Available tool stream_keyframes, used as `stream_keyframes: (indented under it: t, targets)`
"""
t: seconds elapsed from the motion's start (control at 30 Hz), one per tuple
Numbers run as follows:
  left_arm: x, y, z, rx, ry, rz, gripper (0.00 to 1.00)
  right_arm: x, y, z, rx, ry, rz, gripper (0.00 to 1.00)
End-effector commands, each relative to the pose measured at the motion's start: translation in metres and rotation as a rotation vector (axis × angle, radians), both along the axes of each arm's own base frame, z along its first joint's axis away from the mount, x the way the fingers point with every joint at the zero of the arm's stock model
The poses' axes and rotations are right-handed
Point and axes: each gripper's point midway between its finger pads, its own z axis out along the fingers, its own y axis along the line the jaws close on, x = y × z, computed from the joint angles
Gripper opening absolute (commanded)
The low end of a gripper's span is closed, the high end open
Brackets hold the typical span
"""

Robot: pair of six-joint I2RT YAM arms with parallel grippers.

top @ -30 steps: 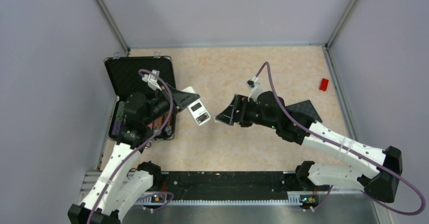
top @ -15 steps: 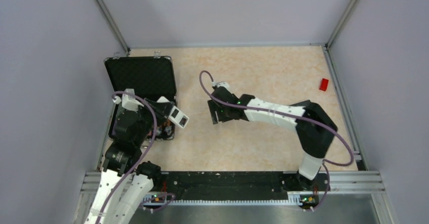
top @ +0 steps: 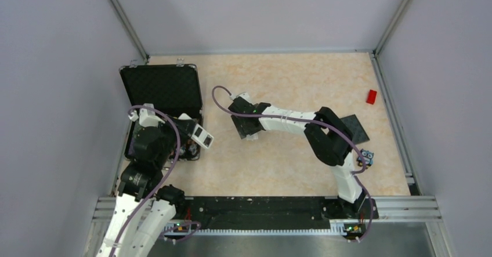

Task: Load the batteries into the remote control
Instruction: Move the battery cover to the center of the board.

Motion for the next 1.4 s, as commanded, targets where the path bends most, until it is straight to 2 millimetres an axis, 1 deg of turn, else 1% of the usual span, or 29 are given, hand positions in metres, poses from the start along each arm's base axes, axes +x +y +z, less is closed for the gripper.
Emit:
stream_keyframes:
  t: [0.0,0.03,0.23,0.33,0.4,0.5,0.57,0.63,0.73,0.8,0.9,0.97,1.1,1.17,1.23,1.37]
  targets:
    - [0.010,0.000,0.021,-0.010,-0.073,0.009,0.00,0.004,-0.037,0.003,-0.061,0.006,-0.089,0.69]
    - [0.011,-0.001,0.020,-0.012,-0.072,0.007,0.00,0.001,-0.044,0.003,-0.060,0.012,-0.118,0.69]
    - [0.020,-0.009,0.011,-0.041,-0.061,-0.014,0.00,-0.025,-0.088,-0.008,-0.005,0.121,-0.333,0.64]
    - [0.023,-0.012,0.008,-0.052,-0.056,-0.019,0.00,-0.035,-0.105,-0.009,0.041,0.151,-0.458,0.62]
    - [0.024,-0.013,0.006,-0.057,-0.053,-0.023,0.00,-0.040,-0.115,-0.007,0.084,0.162,-0.560,0.59]
    - [0.026,-0.015,0.004,-0.061,-0.050,-0.026,0.00,-0.050,-0.120,-0.005,0.172,0.205,-0.697,0.46]
    - [0.027,-0.015,0.003,-0.062,-0.049,-0.028,0.00,-0.058,-0.117,-0.005,0.237,0.243,-0.779,0.42]
    - [0.027,-0.016,0.002,-0.065,-0.047,-0.028,0.00,-0.068,-0.109,-0.004,0.323,0.299,-0.855,0.41]
    - [0.027,-0.015,0.000,-0.065,-0.046,-0.026,0.00,-0.082,-0.091,0.001,0.462,0.407,-0.974,0.47]
    - [0.026,-0.015,-0.001,-0.065,-0.043,-0.024,0.00,-0.086,-0.090,0.008,0.521,0.416,-1.073,0.51]
    - [0.026,-0.014,-0.002,-0.062,-0.041,-0.020,0.00,-0.084,-0.098,0.021,0.582,0.378,-1.226,0.51]
    - [0.026,-0.014,-0.003,-0.061,-0.040,-0.019,0.00,-0.081,-0.109,0.028,0.593,0.324,-1.349,0.51]
    - [0.026,-0.014,-0.005,-0.059,-0.034,-0.021,0.00,-0.074,-0.122,0.039,0.598,0.240,-1.474,0.53]
    - [0.026,-0.014,-0.007,-0.059,-0.030,-0.022,0.00,-0.072,-0.126,0.040,0.577,0.218,-1.518,0.54]
    - [0.027,-0.016,-0.008,-0.063,-0.028,-0.027,0.00,-0.073,-0.129,0.036,0.548,0.210,-1.559,0.56]
    - [0.029,-0.018,-0.008,-0.070,-0.036,-0.038,0.00,-0.074,-0.125,0.026,0.502,0.235,-1.601,0.69]
